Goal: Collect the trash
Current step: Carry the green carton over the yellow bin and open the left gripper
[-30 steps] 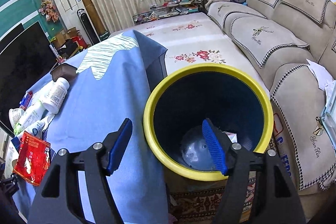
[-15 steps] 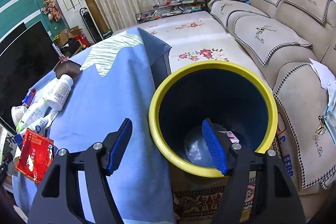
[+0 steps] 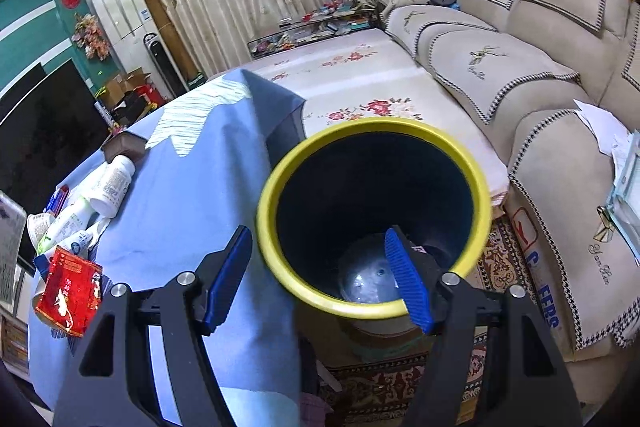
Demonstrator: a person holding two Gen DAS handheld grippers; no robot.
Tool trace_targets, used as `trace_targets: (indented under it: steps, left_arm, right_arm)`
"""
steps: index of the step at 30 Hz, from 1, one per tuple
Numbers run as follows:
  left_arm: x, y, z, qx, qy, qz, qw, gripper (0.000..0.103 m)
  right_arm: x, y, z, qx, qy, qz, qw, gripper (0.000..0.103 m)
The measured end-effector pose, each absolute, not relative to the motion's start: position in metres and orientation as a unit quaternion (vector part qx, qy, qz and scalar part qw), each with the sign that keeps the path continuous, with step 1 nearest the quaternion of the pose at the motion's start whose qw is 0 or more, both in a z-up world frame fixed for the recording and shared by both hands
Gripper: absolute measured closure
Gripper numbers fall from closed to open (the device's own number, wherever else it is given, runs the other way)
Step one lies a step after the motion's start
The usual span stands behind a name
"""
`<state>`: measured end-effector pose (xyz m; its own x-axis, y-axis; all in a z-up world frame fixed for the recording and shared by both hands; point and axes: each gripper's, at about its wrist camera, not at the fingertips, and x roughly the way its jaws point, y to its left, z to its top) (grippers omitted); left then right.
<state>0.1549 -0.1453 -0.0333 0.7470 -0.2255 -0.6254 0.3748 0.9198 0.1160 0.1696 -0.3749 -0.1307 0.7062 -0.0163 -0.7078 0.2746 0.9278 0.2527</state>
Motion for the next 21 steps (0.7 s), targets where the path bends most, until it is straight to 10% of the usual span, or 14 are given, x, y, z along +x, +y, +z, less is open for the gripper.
trace_targets:
  steps: [21]
  left_arm:
    - [0.285,-0.449,-0.117,0.141,0.414,-0.313,0.843,0.071]
  right_arm:
    - [0.128,-0.452,-0.157,0.236,0.369,-0.145,0.887,0.037]
